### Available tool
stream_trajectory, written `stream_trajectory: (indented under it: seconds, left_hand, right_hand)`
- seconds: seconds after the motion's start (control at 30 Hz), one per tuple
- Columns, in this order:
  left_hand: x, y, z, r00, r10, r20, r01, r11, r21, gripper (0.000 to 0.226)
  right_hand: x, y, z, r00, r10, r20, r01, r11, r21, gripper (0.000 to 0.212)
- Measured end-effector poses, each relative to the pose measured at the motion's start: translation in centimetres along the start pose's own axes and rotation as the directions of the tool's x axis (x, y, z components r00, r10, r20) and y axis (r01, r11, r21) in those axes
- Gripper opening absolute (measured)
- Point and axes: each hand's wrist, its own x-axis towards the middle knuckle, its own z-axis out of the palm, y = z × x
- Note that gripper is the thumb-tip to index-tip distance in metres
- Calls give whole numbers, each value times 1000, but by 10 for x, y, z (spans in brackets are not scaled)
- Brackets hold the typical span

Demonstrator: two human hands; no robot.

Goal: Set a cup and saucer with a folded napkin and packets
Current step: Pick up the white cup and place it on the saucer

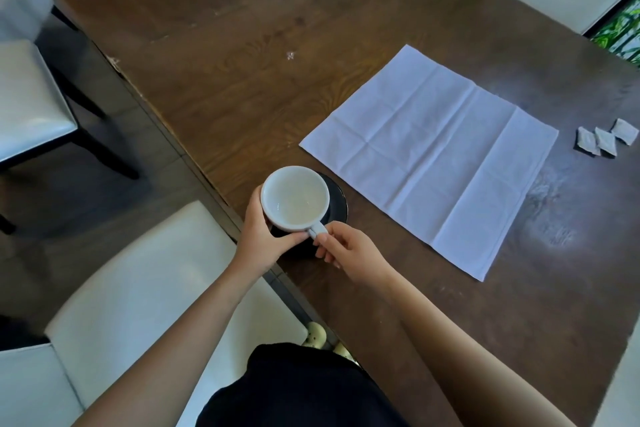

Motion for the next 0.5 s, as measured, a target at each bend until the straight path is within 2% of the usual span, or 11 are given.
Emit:
stream_trajectory:
  seconds: [0.23, 0.5]
  left_hand:
    - [0, 3, 7, 999, -2, -51, 5, 998, 61, 95]
    - [1, 2, 7, 999, -17, -27, 20, 992, 121, 96]
  right_hand:
    - [0, 4, -2, 999, 9, -31, -9, 1000, -1, 15]
    - [1, 9, -5, 998, 17, -65, -18, 1000, -17, 17]
